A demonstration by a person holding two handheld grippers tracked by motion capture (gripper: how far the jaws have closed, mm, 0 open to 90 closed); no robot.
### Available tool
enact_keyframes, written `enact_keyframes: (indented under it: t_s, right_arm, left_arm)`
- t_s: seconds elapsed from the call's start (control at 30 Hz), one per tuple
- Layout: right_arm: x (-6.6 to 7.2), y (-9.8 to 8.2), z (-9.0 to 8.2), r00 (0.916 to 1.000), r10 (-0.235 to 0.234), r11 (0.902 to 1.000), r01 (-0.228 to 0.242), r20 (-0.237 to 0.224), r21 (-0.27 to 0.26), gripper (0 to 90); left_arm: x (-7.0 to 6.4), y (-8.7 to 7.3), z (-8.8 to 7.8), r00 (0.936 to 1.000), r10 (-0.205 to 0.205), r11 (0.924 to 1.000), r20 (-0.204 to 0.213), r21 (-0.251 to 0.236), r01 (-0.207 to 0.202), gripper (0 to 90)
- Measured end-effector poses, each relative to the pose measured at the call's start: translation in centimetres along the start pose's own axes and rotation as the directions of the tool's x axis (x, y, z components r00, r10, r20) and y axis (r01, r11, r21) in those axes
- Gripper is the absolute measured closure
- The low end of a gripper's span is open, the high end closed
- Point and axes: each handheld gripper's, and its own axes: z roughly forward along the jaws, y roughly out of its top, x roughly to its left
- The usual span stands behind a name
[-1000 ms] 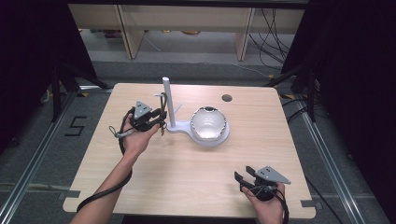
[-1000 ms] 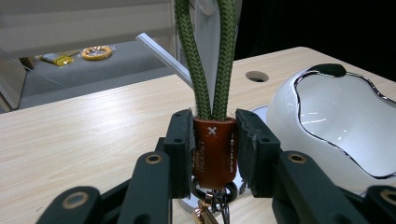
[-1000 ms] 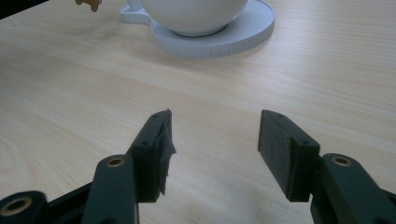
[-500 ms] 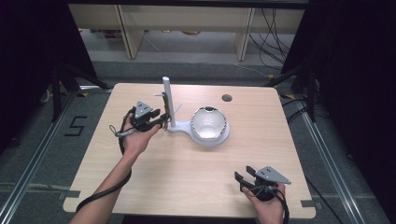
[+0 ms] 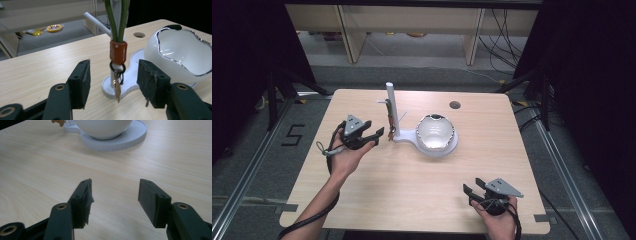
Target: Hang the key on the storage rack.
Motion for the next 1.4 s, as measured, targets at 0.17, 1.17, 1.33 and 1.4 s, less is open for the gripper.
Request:
enact_keyframes:
  t_s: [0.17,1.17,1.33,1.4]
  right_arm:
    - [0.0,0.0,-0.1,0.9999,0.011,0.9999,-0.011,-0.005,0.001,45.6]
    - [0.4,-0.2,0.3,0.9995,0.031,0.9995,-0.031,-0.005,0.009,45.0]
    - [0.2,-0.2,0.3,1.0,0.002,0.9999,-0.002,-0.008,0.016,44.9]
    - [0.1,-0.3,0.5,0.9998,-0.017,0.9997,0.017,0.005,0.016,44.8]
  left_arm:
    - [0.4,-0.9,-1.4,1.0,0.003,1.0,-0.008,0.0,-0.003,41.4]
    - [0.4,-11.5,-8.1,0.9966,-0.048,0.9987,-0.067,-0.02,0.046,39.1]
    - [0.3,-12.4,-8.1,0.9953,-0.056,0.9984,-0.08,-0.017,0.054,38.2]
    - [0.3,-12.5,-8.1,0.9951,-0.053,0.9982,-0.083,-0.031,0.051,38.2]
